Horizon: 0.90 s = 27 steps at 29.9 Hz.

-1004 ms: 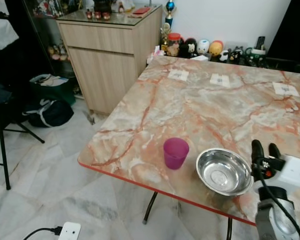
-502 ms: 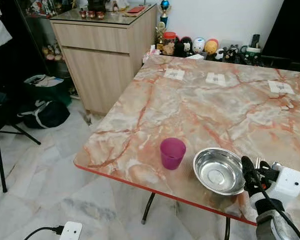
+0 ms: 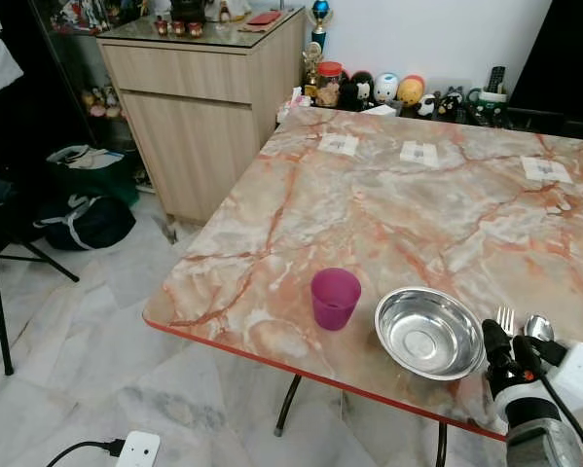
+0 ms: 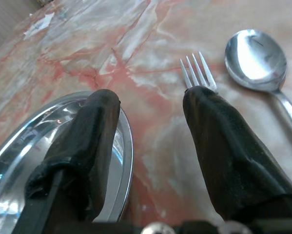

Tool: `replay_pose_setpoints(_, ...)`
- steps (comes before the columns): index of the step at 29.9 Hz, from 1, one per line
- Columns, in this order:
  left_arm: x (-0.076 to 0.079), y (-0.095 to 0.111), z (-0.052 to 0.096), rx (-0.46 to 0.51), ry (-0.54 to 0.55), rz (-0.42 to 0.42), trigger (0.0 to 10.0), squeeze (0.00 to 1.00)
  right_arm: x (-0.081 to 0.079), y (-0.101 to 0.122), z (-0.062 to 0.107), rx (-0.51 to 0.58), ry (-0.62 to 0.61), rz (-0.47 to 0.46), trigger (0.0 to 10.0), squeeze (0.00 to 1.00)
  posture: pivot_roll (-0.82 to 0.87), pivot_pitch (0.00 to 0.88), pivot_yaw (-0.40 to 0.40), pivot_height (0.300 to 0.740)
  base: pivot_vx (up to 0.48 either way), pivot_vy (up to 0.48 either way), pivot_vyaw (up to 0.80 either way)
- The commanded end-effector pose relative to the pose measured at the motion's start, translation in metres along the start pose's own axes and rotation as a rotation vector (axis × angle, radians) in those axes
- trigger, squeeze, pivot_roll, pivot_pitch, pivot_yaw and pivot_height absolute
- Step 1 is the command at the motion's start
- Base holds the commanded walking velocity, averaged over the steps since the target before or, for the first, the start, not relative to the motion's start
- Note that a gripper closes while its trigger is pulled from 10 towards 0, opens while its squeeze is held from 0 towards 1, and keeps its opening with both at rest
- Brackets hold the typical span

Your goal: Setting the table

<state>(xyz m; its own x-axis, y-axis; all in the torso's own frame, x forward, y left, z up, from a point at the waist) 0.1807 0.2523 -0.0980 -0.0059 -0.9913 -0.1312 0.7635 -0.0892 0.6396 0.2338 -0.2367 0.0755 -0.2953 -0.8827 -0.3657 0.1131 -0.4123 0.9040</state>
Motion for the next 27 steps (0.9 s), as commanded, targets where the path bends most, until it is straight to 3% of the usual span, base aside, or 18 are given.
replay_pose_setpoints(1, -0.006, -0.007, 0.003, -0.027, 0.004, -0.025, 10.0, 0.0, -0.002, 0.005, 0.0, 0.005, 0.024, -0.019, 10.0, 0.0, 0.01, 0.0, 0.007, 0.74, 0.0, 0.0, 0.0)
replay_pose_setpoints(8, -0.005, -0.011, 0.004, -0.034, 0.001, -0.02, 10.0, 0.0, -0.013, 0.005, -0.004, -0.032, 0.111, -0.045, 10.0, 0.0, 0.01, 0.0, 0.007, 0.74, 0.0, 0.0, 0.0)
replay_pose_setpoints(20, -0.004, -0.017, 0.006, -0.049, -0.004, -0.03, 10.0, 0.0, -0.005, 0.002, -0.003, -0.058, 0.083, -0.086, 10.0, 0.0, 0.02, 0.0, 0.001, 0.74, 0.0, 0.0, 0.0)
replay_pose_setpoints(27, -0.004, -0.013, 0.004, -0.039, -0.009, -0.031, 10.0, 0.0, -0.02, -0.007, -0.007, -0.096, 0.123, -0.126, 10.0, 0.0, 0.02, 0.0, 0.001, 0.74, 0.0, 0.0, 0.0)
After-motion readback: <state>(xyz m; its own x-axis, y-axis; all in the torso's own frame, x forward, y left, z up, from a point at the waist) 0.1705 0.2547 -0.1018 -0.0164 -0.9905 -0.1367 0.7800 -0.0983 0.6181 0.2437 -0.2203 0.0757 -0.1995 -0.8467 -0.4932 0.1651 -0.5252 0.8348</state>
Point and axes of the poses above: a point about 5 cm out from each wrist's last joint towards the gripper, its own z axis pointing back from the gripper into the wrist, its own y axis along the axis of the wrist's last joint, x = y × z, the point moved 3 cm from there along -z, pointing out of the wrist towards the gripper, and after that the axes turned 7 degrees about z, right-handed, at the moved point
